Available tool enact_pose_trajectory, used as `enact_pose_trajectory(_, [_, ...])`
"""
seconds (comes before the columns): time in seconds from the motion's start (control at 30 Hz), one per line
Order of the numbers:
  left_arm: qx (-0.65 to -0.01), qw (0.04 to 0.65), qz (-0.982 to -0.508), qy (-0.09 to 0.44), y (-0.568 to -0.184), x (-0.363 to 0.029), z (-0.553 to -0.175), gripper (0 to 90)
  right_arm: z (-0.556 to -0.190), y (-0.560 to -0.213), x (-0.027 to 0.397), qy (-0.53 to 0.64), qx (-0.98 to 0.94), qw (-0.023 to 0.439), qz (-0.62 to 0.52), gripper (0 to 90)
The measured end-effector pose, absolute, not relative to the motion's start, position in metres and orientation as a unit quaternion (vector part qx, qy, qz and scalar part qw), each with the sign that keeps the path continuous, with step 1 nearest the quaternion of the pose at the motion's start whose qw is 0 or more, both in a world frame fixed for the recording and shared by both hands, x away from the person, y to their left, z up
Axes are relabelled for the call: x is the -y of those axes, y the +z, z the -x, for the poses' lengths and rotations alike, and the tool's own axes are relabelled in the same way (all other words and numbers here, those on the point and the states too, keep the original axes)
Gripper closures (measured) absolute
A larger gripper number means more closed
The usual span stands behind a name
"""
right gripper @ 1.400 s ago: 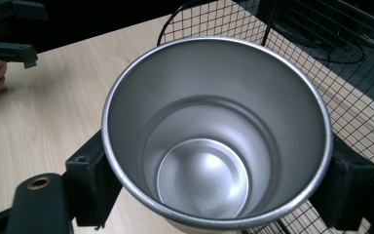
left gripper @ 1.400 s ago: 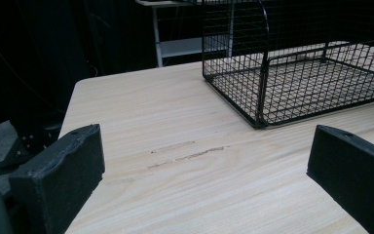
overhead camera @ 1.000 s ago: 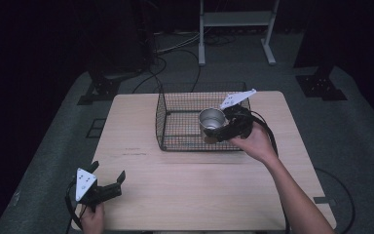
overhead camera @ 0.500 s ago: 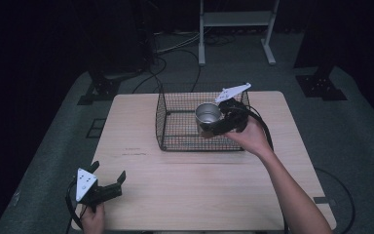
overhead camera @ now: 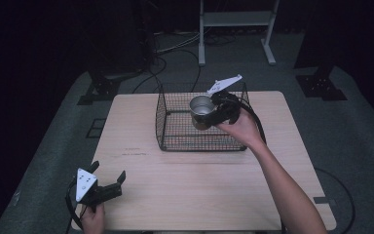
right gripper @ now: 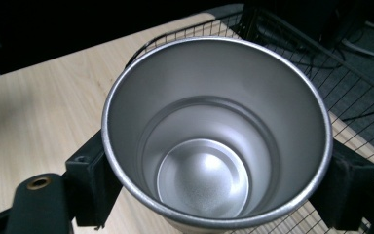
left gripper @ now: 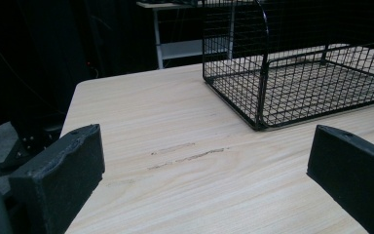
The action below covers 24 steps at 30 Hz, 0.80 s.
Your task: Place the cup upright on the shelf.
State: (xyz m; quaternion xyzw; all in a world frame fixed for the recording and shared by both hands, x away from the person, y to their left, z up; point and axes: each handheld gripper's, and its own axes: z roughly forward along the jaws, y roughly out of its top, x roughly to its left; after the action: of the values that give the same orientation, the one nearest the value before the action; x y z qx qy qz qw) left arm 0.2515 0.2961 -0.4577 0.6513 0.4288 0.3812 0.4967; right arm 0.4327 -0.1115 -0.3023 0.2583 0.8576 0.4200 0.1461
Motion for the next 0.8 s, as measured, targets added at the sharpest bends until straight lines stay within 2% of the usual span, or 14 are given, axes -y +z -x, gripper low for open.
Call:
enact_pose_trajectory(0.43, [-0.426, 0.494, -0.655, 0.381, -0.458, -0.295, -0.251, 0.0, -0.447, -0.299, 0.103, 0.421, -0.852, 0.161, -0.266, 17.6])
enact_pose_trajectory(0.8, [-0.429, 0.493, -0.654, 0.381, -0.458, -0.296, -0.251, 0.0, -0.462, -0.309, 0.101, 0.416, -0.848, 0.166, -0.283, 17.6])
